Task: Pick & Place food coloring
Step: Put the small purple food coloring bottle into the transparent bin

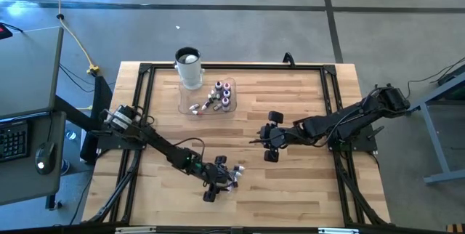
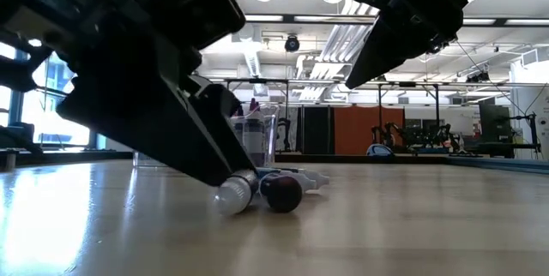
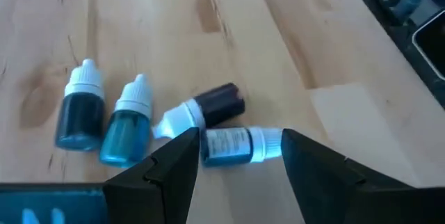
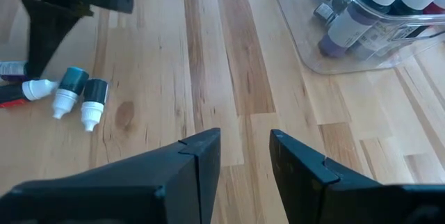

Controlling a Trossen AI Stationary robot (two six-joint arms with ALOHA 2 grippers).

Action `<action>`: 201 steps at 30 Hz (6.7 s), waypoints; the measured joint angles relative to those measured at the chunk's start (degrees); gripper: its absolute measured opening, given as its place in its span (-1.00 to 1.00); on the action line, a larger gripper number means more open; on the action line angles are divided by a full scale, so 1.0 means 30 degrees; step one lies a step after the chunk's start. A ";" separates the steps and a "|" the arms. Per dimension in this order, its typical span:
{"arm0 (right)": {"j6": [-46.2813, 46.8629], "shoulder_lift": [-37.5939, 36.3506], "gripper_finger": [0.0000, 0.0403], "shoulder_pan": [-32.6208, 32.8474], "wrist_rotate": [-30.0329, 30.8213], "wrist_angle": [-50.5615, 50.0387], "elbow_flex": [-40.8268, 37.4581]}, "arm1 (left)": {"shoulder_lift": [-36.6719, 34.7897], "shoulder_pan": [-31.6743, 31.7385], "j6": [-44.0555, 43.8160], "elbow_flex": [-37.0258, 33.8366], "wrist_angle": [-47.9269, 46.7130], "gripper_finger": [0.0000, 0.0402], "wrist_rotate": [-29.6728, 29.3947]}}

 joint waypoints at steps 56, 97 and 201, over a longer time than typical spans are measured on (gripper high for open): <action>-0.0015 0.0000 -0.42 0.0002 -0.0007 -0.0015 0.0007 | 0.0120 0.0164 0.0519 0.0344 -0.1241 0.00 0.3083; -0.0023 0.0000 -0.42 0.0002 -0.0007 -0.0022 0.0007 | 0.0113 0.0049 0.7876 0.0373 0.1041 0.00 0.4699; -0.0022 -0.0007 -0.42 0.0002 -0.0007 -0.0036 0.0007 | -0.6702 1.6076 -0.1320 0.0388 -1.5730 -0.58 -0.6084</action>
